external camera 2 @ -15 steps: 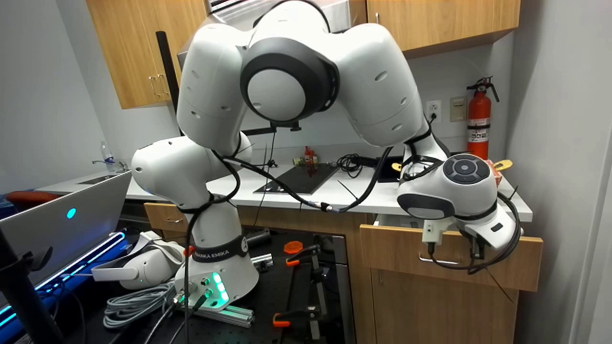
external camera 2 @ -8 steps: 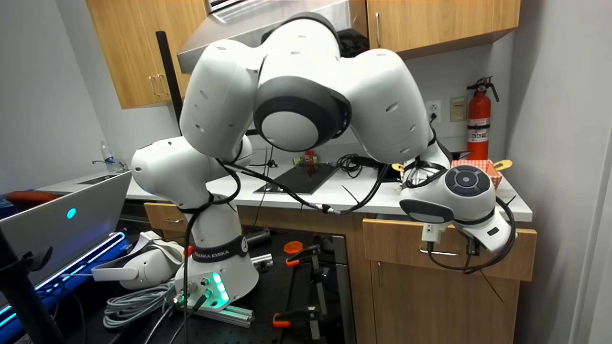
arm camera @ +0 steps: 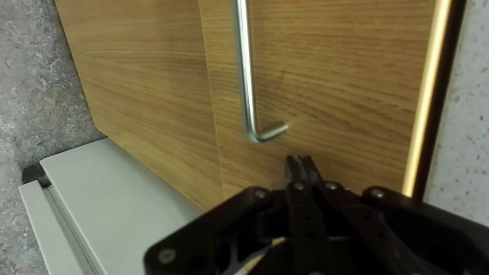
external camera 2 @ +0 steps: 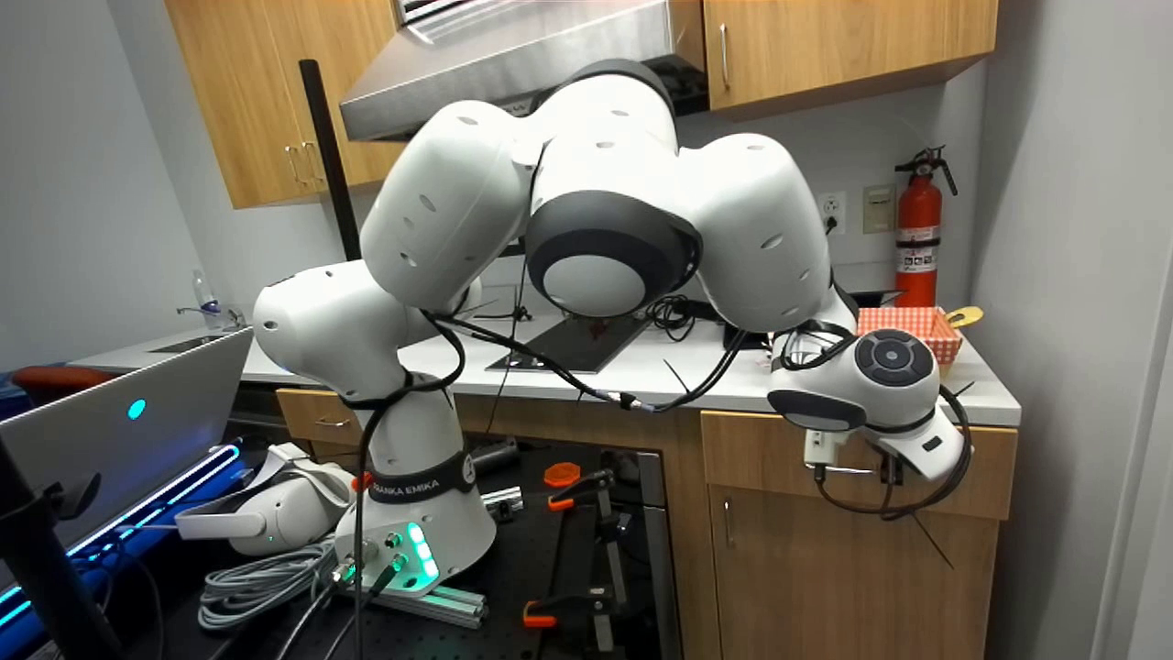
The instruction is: Close the drawer
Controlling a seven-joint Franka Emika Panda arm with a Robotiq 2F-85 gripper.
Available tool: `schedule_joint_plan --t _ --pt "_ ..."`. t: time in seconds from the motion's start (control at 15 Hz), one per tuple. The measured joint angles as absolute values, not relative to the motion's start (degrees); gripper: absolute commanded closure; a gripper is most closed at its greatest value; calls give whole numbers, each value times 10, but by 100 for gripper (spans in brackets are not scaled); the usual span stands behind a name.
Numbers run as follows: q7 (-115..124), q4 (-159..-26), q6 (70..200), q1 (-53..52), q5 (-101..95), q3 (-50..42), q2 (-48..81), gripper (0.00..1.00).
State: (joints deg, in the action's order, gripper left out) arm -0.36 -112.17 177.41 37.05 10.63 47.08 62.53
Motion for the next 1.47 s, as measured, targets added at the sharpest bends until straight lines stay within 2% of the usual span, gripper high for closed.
schedule_joint_plan --t 0.47,0.73,1.0,1.47 --pt "-4 -1170 1762 372 107 408 550 100" --pt "-16 -1235 1767 393 106 420 462 100" --pt "-29 -1304 1767 438 106 495 376 100" --pt "-48 -1386 1768 575 106 680 286 100"
